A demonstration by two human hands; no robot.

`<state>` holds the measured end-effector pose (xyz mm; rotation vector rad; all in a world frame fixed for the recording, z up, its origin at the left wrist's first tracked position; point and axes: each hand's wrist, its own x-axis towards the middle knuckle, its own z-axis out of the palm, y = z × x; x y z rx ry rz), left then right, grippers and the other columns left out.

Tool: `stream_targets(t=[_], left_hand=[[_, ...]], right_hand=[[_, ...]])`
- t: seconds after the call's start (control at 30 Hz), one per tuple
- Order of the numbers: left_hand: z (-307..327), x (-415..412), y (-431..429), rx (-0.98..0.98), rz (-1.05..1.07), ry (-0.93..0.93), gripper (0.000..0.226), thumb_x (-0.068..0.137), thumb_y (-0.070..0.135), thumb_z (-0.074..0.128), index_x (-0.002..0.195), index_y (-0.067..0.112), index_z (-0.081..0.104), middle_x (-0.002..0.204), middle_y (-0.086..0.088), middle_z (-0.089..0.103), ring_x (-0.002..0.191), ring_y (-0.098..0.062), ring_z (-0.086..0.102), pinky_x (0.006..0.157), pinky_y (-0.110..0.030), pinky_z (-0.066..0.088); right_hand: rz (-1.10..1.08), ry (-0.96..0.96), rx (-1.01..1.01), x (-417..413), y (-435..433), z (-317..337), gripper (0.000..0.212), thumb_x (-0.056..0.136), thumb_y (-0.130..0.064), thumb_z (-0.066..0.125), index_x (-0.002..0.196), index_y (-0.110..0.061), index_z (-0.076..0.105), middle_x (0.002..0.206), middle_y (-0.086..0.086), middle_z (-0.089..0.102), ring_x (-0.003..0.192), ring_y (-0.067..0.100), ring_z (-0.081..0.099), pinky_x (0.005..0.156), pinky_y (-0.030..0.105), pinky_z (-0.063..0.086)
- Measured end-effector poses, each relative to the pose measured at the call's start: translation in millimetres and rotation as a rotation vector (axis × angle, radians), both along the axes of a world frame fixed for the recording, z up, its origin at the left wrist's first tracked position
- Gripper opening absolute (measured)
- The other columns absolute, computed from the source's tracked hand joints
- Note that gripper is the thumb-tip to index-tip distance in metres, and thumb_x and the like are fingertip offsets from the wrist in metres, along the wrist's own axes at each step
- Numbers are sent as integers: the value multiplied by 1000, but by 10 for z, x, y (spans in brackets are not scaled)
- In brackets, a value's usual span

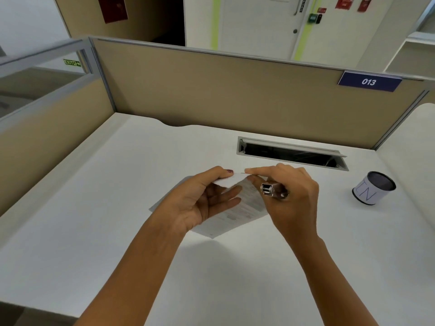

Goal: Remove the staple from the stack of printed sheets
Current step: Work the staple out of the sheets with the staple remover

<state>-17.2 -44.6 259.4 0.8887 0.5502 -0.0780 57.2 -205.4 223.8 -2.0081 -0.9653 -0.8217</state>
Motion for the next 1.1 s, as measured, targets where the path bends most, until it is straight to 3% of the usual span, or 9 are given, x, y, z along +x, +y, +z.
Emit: stream_targets(t=[0.13,0.23,0.3,0.4,0.47,0.57,0.77,0.97,1.1], left_hand=[[-10,-3,15,432,104,-12,35,82,48,63,69,19,78,70,0,75,62,-13,71,57,-24,58],[-70,6,21,971,378,-154,11,86,38,63,84,30,70,82,12,71,73,-5,68,60,-15,52],[-79,28,30,1212,362,-270,15,83,35,68,96,40,61,103,20,61,92,-1,61,71,-10,47],[-104,166,35,1374,172,-323,30,79,43,70,106,46,56,117,21,52,114,-6,46,92,-22,40],[-114,255,20,1374,92,-309,24,82,42,67,104,41,57,113,17,59,110,-10,52,95,-27,45],[-132,320,44,1330,27,-306,10,86,41,63,93,35,58,93,16,66,83,-3,62,66,-2,46],[-192,390,123,1292,-47,-247,12,83,43,66,90,33,65,87,14,68,75,-3,63,63,-9,45],[-320,421,107,1090,38,-198,13,84,41,65,92,31,65,84,13,74,72,-3,69,61,-17,54],[-372,452,35,890,109,-170,12,83,40,67,90,31,64,80,14,75,68,1,69,53,-12,51]], right_hand=[[16,172,133,48,6,75,10,84,-23,74,88,-15,75,70,4,72,57,20,62,53,29,50],[64,418,232,102,-16,127,5,84,-25,73,84,-20,73,65,-5,71,57,17,67,48,24,49],[123,583,252,151,-26,154,7,83,-24,74,80,-19,73,64,-11,71,60,10,70,52,18,50],[187,745,226,214,-26,170,10,83,-24,74,81,-14,73,71,2,74,64,19,73,58,36,59],[215,782,191,231,-20,178,8,82,-23,74,79,-16,72,70,5,74,64,23,73,61,44,60],[223,829,203,226,-11,169,6,82,-23,74,78,-21,71,71,6,74,65,23,73,62,44,61],[126,792,181,197,-48,89,18,87,-31,67,105,-26,65,72,-7,64,67,6,67,56,21,55],[-120,490,144,42,-19,1,40,97,-24,52,136,-16,52,97,-4,55,86,-1,54,76,7,44],[-122,392,229,-52,52,-57,35,85,-23,68,117,-9,66,95,-4,62,77,4,61,68,2,46]])
